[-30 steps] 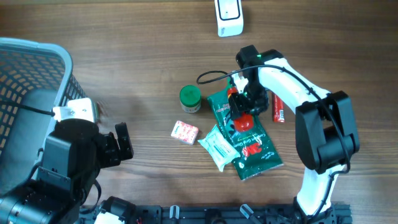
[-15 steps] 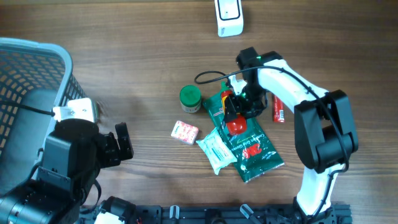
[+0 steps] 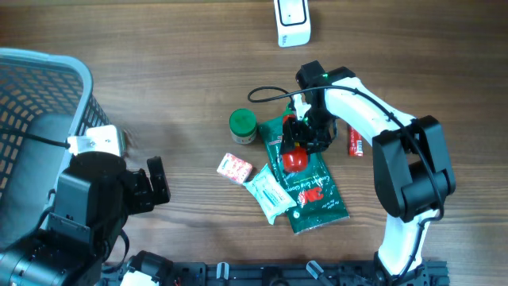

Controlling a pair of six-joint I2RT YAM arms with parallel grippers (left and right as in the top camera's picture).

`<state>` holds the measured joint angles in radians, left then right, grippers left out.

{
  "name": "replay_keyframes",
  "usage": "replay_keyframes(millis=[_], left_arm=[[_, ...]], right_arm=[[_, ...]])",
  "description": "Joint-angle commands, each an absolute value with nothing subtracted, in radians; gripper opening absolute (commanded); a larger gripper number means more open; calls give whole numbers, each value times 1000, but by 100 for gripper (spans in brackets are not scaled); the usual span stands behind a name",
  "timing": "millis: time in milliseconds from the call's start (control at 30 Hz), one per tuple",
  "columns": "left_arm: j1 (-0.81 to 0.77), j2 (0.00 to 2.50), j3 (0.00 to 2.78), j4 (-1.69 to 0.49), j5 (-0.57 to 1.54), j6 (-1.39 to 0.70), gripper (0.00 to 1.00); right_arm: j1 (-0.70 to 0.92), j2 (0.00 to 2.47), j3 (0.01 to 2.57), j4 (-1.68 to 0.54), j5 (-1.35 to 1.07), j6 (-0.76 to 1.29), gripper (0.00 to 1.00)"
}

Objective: Scan the item barcode
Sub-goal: 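Lower the Sriracha bottle onto the gloves pack and open the right gripper, then move the right gripper down and grasp the Sriracha bottle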

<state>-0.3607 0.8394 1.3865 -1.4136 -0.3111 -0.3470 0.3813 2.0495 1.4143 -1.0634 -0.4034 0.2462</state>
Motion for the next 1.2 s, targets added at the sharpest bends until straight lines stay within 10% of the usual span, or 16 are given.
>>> replay_keyframes(millis=[0, 233, 300, 333, 367, 1167], left_arm=[[-356, 839, 1385, -1411, -303, -356, 100], [-356, 839, 1385, -1411, -303, -356, 100], [-356, 839, 1385, -1411, -303, -356, 100], [-356, 839, 1385, -1411, -303, -356, 100], [-356, 839, 1385, -1411, -303, -356, 100], [-356, 839, 1385, -1411, -303, -356, 100]], right_arm=[[390, 2078, 1406, -1055, -420, 265, 44], [390, 2078, 1406, -1056, -419, 260, 40], [390, 2078, 1406, -1050, -419, 213, 64], [390, 2078, 1406, -1039, -419, 179, 96], [390, 2078, 1406, -1026, -420, 185, 100], [569, 1829, 1514, -1164, 67, 584, 100]])
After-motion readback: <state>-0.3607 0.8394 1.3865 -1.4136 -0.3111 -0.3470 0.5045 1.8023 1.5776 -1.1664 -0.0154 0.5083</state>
